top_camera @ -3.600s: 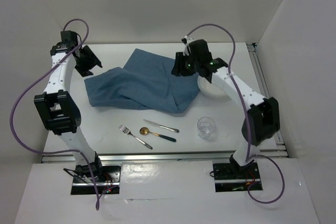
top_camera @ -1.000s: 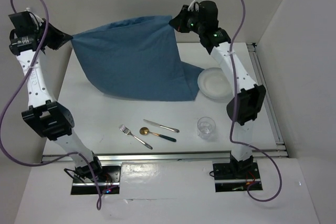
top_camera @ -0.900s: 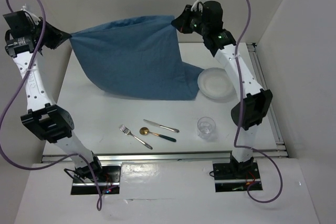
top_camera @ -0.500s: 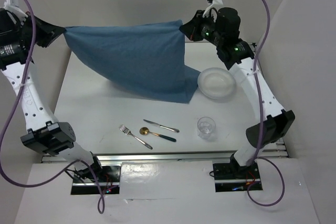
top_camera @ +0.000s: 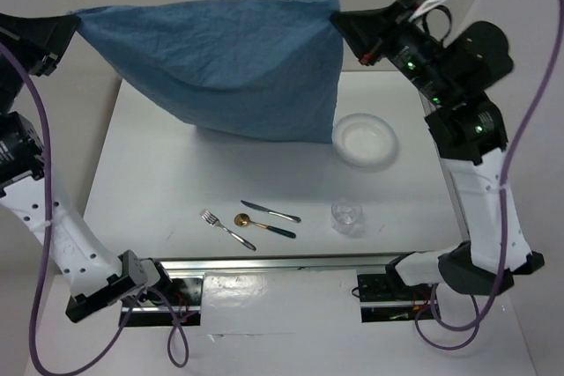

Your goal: Set the dinner table for one person

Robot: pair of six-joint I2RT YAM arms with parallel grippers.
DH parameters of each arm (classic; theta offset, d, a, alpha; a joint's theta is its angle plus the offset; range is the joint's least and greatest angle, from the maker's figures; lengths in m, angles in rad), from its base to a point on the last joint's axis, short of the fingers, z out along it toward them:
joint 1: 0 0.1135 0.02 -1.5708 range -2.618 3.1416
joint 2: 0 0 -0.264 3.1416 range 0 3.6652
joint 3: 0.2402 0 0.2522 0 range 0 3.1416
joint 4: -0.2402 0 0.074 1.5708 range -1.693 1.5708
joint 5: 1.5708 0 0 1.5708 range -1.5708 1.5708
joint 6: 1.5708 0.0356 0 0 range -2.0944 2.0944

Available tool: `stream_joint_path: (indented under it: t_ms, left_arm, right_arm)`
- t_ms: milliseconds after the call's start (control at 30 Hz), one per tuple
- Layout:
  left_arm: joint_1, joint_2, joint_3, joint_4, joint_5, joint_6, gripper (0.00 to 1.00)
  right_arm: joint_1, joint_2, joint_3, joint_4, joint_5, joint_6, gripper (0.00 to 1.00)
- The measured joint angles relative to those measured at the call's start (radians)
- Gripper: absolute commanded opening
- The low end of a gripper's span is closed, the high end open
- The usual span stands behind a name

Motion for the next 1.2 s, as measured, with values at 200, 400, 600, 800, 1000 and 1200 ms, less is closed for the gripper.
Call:
stream_joint_path:
  t_ms: [200,400,600,800,1000,1200]
  left_arm:
    - [0.005,-0.007,0.197,0.051,-0.009,-0.098,0.00]
    - [0.005,0.065,0.415,0.211,0.000,-0.225,0.00]
    - [0.005,0.124,0.444,0.321,-0.001,-0.299,0.00]
    - [0.005,0.218,0.411,0.391,-0.003,-0.312,0.00]
    - [-0.034,0.376,0.392,0.401,0.000,-0.272,0.00]
    - [-0.153,0.537,0.338,0.365,-0.010,-0.173,0.00]
  right_arm:
    - [0.000,-0.097,0.112,-0.034,-0.011,-0.002,0.00]
    - [0.000,-0.138,0.205,-0.038,-0.016,-0.008,0.00]
    - [0.000,-0.129,0.262,-0.016,-0.014,-0.019,0.00]
    - [0.000,-0.046,0.257,0.018,0.065,-0.089,0.00]
    - [-0.009,0.118,0.207,0.048,0.163,-0.163,0.00]
    - [-0.114,0.345,0.164,0.066,0.175,-0.172,0.00]
